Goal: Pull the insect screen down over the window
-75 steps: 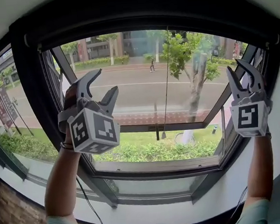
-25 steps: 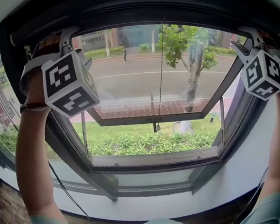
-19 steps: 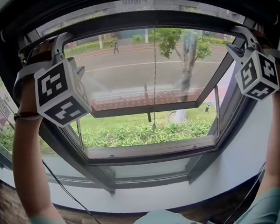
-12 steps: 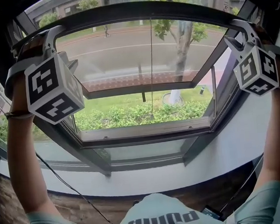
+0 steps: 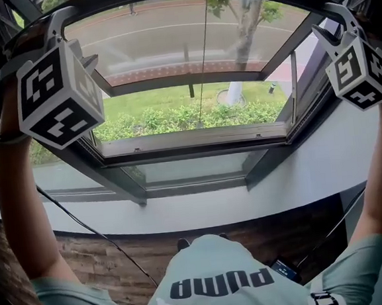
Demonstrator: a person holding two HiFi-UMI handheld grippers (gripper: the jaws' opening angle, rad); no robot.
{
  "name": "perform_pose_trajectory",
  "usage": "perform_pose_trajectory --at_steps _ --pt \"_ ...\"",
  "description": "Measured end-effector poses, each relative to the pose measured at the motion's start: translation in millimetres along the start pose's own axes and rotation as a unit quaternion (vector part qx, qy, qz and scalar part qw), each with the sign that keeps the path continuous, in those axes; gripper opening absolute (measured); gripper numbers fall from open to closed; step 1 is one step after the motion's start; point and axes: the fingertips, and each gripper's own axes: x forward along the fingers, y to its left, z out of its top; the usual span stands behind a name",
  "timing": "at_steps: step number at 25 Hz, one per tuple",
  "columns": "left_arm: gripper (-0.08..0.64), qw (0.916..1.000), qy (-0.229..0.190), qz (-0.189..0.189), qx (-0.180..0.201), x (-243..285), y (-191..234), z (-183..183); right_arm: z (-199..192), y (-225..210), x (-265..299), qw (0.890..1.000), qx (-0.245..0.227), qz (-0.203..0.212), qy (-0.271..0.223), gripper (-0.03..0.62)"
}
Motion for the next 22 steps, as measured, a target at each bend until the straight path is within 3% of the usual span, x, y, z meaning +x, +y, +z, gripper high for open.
perform_pose_trajectory --at_steps 7,12,22 --pt "0.364 0.9999 -0.016 -0.005 0.002 4.8 -12.8 11.5 1.1 20.4 7.5 1.0 -0.001 0.022 0.001 0.166" --pt "0.364 0.999 -0.01 -0.043 0.011 11.9 -45.4 10.5 -0.8 47.0 10.4 0.999 -0.01 0.046 0.008 0.164" --pt "0.364 0.9977 0.011 -0.064 0.021 26.1 -103.3 2.3 3.9 103.1 17.4 0.996 -0.02 0.083 0.009 0.163"
